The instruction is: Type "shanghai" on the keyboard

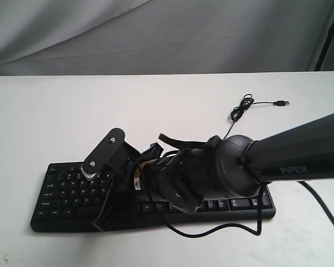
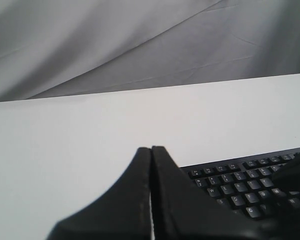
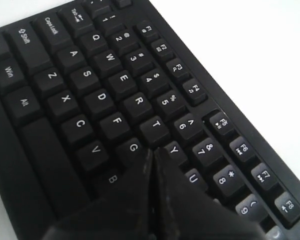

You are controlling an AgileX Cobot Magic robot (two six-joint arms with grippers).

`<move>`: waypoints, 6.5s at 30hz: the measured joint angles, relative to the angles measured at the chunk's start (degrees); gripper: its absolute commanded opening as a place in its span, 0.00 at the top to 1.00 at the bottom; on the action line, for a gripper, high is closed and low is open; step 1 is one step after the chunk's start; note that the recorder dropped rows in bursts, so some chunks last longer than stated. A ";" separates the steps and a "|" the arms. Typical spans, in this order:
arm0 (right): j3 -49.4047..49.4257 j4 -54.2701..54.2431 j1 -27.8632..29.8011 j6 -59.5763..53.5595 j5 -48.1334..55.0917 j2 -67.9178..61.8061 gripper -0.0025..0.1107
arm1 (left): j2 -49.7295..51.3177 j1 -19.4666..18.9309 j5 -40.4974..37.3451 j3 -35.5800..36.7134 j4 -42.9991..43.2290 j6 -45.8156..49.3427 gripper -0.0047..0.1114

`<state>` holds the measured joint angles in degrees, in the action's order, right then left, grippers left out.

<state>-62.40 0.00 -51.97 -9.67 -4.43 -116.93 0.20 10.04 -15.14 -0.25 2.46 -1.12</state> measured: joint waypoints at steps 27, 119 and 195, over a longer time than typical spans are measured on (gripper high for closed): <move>0.00 0.00 0.00 -1.35 -2.08 -2.04 0.98 | 0.00 0.00 0.00 0.00 0.00 0.00 0.96; -21.22 0.00 -5.90 -3.42 6.70 -13.20 0.98 | 0.00 0.00 0.00 0.00 0.00 0.00 0.96; 4.65 0.00 -0.69 -3.47 -4.25 0.71 0.98 | 0.00 0.00 0.00 0.00 0.00 0.00 0.96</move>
<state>-57.75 0.00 -52.66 -13.15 -8.67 -116.21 0.20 10.04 -15.14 -0.25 2.46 -1.12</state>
